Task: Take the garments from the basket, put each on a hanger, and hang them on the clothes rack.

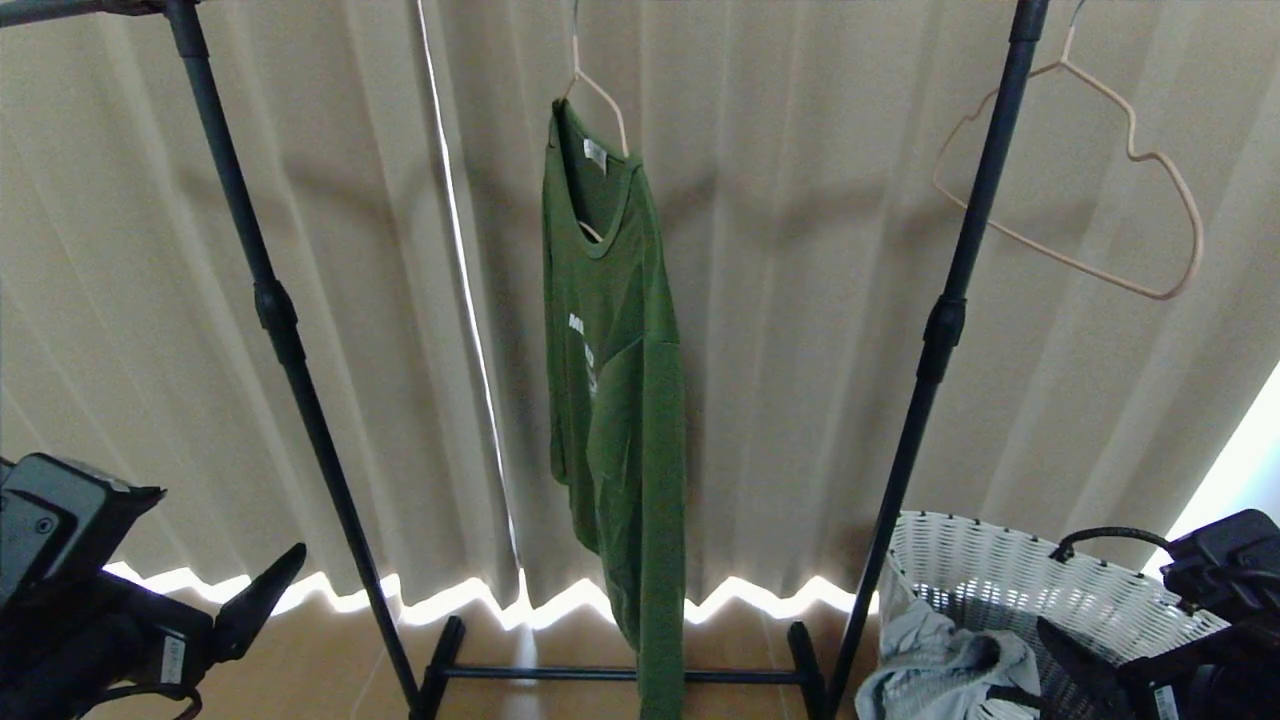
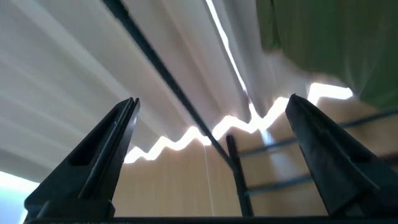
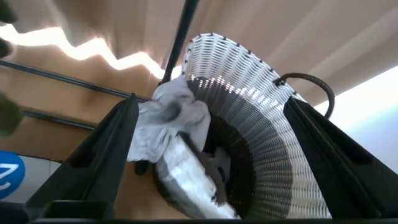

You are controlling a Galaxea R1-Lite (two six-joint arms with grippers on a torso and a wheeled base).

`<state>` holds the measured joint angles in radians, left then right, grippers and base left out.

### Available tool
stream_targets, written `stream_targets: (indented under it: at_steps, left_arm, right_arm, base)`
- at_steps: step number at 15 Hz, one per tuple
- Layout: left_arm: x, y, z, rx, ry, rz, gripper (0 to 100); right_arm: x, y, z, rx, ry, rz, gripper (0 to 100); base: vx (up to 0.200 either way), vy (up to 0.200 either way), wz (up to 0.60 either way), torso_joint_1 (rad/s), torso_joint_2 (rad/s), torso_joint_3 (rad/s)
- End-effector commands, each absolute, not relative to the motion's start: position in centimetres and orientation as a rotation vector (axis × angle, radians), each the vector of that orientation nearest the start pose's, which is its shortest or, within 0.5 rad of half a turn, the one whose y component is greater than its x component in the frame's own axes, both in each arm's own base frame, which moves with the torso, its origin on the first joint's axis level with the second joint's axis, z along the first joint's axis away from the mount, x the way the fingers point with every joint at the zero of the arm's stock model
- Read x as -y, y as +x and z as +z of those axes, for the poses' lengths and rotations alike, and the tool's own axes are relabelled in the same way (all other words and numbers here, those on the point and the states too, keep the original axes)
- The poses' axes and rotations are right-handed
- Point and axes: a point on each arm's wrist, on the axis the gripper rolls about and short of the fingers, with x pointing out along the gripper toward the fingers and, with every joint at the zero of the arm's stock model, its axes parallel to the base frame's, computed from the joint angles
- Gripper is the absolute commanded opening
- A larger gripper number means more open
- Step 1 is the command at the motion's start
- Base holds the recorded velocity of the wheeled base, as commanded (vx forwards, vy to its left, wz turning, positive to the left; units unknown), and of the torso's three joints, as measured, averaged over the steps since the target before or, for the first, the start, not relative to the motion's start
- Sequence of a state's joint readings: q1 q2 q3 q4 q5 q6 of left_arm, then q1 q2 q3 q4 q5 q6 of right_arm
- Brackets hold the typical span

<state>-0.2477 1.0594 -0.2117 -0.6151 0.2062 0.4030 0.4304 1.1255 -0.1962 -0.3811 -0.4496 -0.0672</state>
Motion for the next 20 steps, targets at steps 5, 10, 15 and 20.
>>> stream_targets:
  at_steps: [5,10,15,20]
  left_arm:
    - [2.7,11.2,16.6,-0.144,0.441,-0.103,100]
    - [2.6,10.8,17.2,-0.111,0.429,-0.096,100]
    - [2.6,10.7,17.2,-0.103,0.428,-0.095,100]
    - [2.6,10.7,17.2,-0.105,0.428,-0.095,100]
  right_arm:
    - [-3.0,13.7,11.0,-0.648,-0.459,-0.03,100]
    - [-4.2,17.9,8.6,-0.82,-0.502,-0.003,100]
    - [-3.9,21.5,6.1,-0.942,-0.509,-0.041,100]
    - [-3.0,23.4,4.9,-0.988,-0.492,-0.086,100]
  base:
    - [0.0,0.0,0.0,0.0,0.0,0.0]
    - [0.0,0.0,0.0,0.0,0.0,0.0]
    - [0.0,0.0,0.0,0.0,0.0,0.0]
    - [0.0,0.0,0.0,0.0,0.0,0.0]
